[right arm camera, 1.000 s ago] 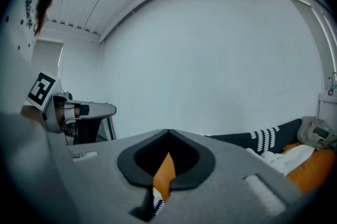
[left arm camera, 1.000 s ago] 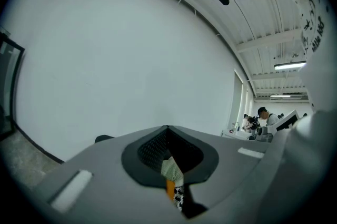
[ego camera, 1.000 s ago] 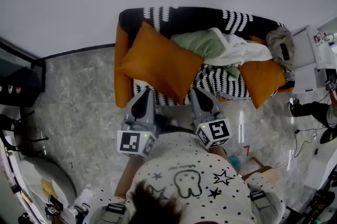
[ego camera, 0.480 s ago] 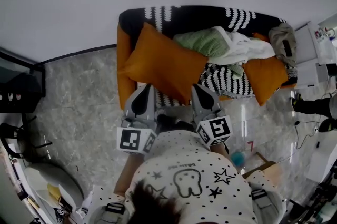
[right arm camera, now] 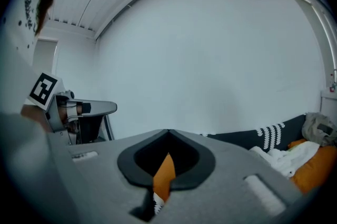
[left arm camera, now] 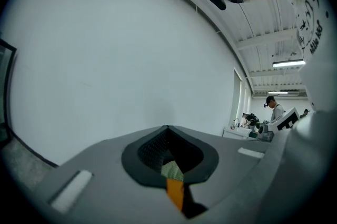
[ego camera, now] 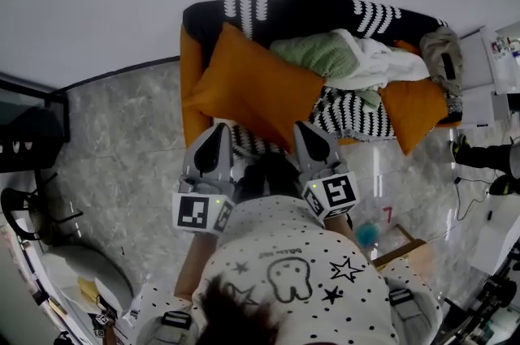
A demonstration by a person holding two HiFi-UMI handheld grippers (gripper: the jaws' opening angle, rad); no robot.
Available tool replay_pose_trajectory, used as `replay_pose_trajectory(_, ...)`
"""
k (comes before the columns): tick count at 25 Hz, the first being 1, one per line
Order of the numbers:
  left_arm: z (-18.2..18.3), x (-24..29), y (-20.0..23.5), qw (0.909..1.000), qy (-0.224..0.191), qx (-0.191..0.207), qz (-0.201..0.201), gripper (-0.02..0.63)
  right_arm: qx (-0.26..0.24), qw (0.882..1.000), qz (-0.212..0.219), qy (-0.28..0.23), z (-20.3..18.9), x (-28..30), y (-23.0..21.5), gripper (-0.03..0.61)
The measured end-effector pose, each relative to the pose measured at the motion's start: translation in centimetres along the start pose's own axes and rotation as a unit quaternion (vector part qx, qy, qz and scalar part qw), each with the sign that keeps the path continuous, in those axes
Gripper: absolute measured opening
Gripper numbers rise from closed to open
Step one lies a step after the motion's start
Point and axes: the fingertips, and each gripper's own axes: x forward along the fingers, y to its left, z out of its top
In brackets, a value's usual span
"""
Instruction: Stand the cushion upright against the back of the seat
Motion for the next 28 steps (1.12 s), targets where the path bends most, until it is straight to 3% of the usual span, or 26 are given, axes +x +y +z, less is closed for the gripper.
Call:
replay_pose_trajectory(14, 1.4, 5.2, 3.1, 0.9962, -0.025, -0.018, 0.081, -0.005, -0.014, 0.999, 0.046, 0.006, 1.8, 5.6, -4.7, -0.002)
replay_pose_trajectory(28, 2.1, 9.7, 3.1, 0.9907, -0.036, -0.016, 0.130, -0.005, -0.014, 0.996, 0.089, 0.021, 2.6, 9.6, -9.1, -0.002)
